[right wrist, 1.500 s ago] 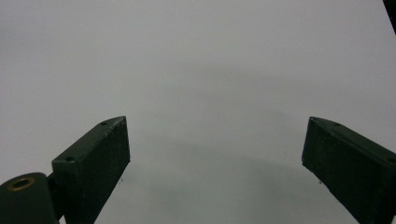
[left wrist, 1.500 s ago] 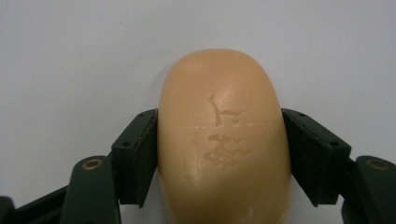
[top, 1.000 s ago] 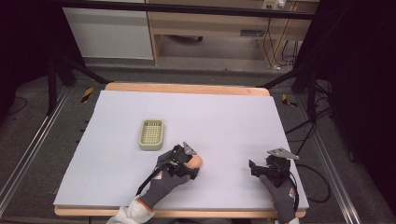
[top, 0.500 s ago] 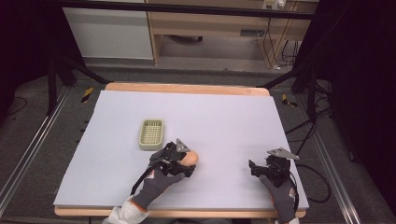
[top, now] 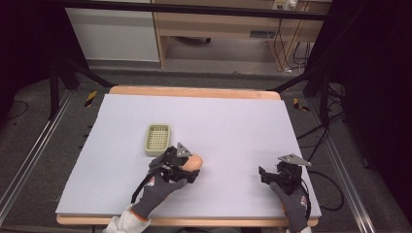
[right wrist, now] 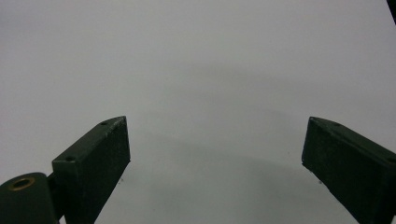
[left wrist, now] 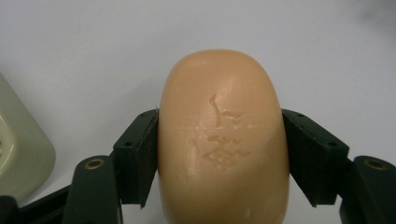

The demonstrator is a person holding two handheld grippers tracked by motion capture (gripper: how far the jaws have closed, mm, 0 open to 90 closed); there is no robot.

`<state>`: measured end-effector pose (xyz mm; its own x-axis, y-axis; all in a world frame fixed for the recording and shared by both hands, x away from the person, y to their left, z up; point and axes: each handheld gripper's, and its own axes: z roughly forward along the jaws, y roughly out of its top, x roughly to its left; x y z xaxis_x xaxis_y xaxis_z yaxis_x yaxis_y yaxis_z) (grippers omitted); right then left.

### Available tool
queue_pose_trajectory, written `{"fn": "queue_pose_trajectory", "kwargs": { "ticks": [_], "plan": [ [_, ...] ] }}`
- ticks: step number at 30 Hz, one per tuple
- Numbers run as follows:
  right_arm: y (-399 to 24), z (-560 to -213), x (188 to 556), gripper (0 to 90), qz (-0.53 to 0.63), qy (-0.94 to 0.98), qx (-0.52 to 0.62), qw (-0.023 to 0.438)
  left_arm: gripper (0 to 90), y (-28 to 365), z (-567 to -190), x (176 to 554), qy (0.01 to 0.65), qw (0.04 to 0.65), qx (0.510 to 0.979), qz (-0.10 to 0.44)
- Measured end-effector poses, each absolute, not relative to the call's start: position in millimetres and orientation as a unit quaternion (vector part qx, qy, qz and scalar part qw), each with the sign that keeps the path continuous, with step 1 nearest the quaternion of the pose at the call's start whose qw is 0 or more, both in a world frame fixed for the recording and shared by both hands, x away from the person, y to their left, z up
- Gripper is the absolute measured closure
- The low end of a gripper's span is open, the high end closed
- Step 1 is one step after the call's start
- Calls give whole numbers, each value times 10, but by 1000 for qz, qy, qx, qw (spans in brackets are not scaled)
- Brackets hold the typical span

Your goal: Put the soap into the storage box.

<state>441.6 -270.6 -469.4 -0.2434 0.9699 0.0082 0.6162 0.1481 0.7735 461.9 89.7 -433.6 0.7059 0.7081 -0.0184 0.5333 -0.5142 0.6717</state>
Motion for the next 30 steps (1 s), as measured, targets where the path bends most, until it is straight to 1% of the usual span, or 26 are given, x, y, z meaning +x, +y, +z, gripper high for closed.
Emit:
{"fn": "queue_pose_trajectory", "kwargs": {
  "ticks": [13,30],
  "plan": [
    [-2705,-4689,4412,80,342,712,556,260,318,1025,-4222,4630,367,347,852,136],
    [-2697,-4686,4409,81,342,711,556,261,318,1250,-4114,4732,393,361,832,151]
  ]
}}
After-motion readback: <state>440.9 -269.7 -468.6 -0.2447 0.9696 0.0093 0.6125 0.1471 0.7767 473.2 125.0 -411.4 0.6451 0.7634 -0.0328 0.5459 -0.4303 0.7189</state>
